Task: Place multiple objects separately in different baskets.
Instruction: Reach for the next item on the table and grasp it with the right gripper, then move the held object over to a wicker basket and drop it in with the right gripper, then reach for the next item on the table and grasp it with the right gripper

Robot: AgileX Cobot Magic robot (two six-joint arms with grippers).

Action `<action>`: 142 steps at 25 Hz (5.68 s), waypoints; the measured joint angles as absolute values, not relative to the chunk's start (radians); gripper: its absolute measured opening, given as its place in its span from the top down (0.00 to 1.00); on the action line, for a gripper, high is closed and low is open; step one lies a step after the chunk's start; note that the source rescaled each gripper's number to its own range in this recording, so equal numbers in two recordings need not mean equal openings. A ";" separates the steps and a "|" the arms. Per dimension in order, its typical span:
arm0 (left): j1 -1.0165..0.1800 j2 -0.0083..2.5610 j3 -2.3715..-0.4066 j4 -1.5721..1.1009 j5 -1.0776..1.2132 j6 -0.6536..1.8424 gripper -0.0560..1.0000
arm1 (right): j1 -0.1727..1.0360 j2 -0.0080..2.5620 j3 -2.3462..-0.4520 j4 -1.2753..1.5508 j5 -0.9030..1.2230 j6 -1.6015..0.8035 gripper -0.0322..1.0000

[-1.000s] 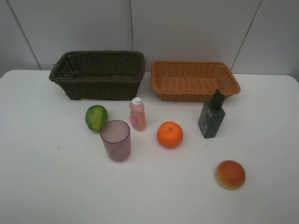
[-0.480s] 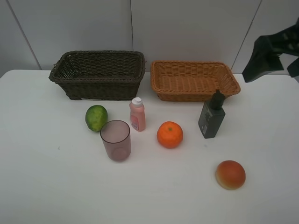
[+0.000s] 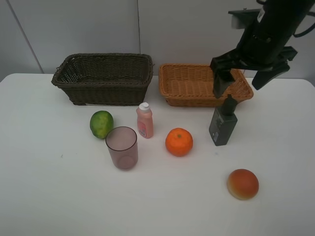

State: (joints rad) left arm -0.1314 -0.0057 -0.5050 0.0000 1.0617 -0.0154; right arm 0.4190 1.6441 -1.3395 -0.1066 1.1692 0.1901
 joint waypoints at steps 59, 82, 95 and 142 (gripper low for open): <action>-0.131 -0.006 -0.505 0.000 1.062 -0.015 0.00 | 0.362 1.971 -1.350 -0.122 1.040 0.169 0.94; -0.131 -0.006 -0.505 0.000 1.062 -0.015 0.00 | 0.711 2.009 -2.076 -0.181 1.153 0.052 0.94; -0.131 -0.006 -0.505 0.000 1.062 -0.015 0.00 | 0.707 2.319 -2.125 -0.162 0.607 0.038 0.94; -0.131 -0.006 -0.505 0.000 1.061 -0.015 0.00 | 0.656 2.084 -1.974 -0.121 1.216 0.037 0.01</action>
State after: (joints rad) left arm -0.1314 -0.0057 -0.5050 0.0000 1.0608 -0.0154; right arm 0.6561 2.0842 -1.9743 -0.1207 1.2155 0.0371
